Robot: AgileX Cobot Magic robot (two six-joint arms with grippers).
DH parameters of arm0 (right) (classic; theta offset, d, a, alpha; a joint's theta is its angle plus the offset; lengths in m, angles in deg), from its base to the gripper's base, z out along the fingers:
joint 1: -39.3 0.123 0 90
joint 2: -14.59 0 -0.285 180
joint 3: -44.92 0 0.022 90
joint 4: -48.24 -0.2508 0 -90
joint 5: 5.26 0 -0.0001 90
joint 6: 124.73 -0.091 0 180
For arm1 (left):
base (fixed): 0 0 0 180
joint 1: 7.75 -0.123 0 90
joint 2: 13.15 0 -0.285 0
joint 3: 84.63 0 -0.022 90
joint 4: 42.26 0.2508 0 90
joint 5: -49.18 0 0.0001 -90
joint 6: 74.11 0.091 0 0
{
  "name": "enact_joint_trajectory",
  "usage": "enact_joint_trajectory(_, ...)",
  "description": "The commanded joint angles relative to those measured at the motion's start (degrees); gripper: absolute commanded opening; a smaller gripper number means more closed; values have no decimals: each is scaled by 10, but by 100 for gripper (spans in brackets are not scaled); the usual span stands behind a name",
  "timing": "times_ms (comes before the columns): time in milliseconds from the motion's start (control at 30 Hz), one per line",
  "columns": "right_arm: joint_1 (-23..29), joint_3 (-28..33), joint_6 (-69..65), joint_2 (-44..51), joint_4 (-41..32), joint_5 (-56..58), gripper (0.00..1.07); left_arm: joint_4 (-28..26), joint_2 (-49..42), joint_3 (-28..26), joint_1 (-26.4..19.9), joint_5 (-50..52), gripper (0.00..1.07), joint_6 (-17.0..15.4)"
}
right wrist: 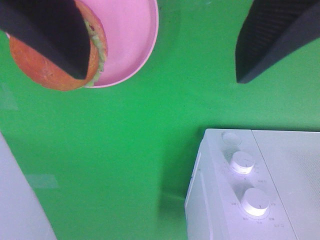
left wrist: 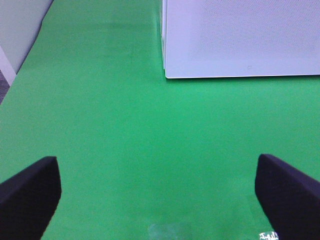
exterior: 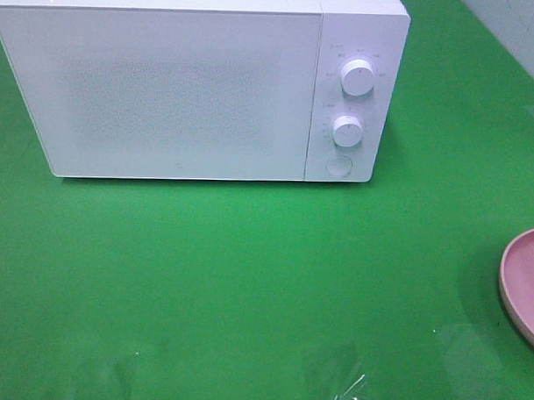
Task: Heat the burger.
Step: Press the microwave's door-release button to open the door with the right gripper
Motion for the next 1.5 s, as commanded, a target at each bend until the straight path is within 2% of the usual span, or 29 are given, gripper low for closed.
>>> enact_joint_trajectory(33,-2,16,6,-27,3,-65,75,-5,-11,1,-1,9,98,1)
enact_joint_trajectory(133,-2,19,6,-34,3,-79,75,-5,-11,1,-1,9,98,1)
enact_joint_trajectory(333,-2,44,5,-84,4,-178,75,-5,-11,1,-1,9,98,1)
enact_joint_trajectory(467,-2,57,5,-146,5,-272,75,-5,-11,1,-1,9,98,1)
enact_joint_trajectory(633,-2,61,6,-183,5,-311,75,-5,-11,1,-1,9,98,1)
enact_joint_trajectory(767,-2,65,6,-265,5,-392,75,-5,-11,1,-1,9,98,1)
enact_joint_trajectory(867,-2,65,6,-289,5,-419,75,-5,-11,1,-1,9,98,1)
enact_joint_trajectory(1100,-2,78,36,-366,3,-571,75,-5,-11,1,-1,9,98,1)
enact_joint_trajectory(1267,-2,113,38,-410,-42,-684,75,-5,-11,1,-1,9,98,1)
enact_joint_trajectory(1367,-1,124,39,-422,-54,-713,75,-5,-11,1,-1,9,98,1)
enact_joint_trajectory(1433,9,131,45,-429,-71,-732,75,-5,-11,1,-1,9,98,1)
enact_joint_trajectory(1500,47,142,91,-445,-113,-769,75,-5,-11,1,-1,9,98,1)
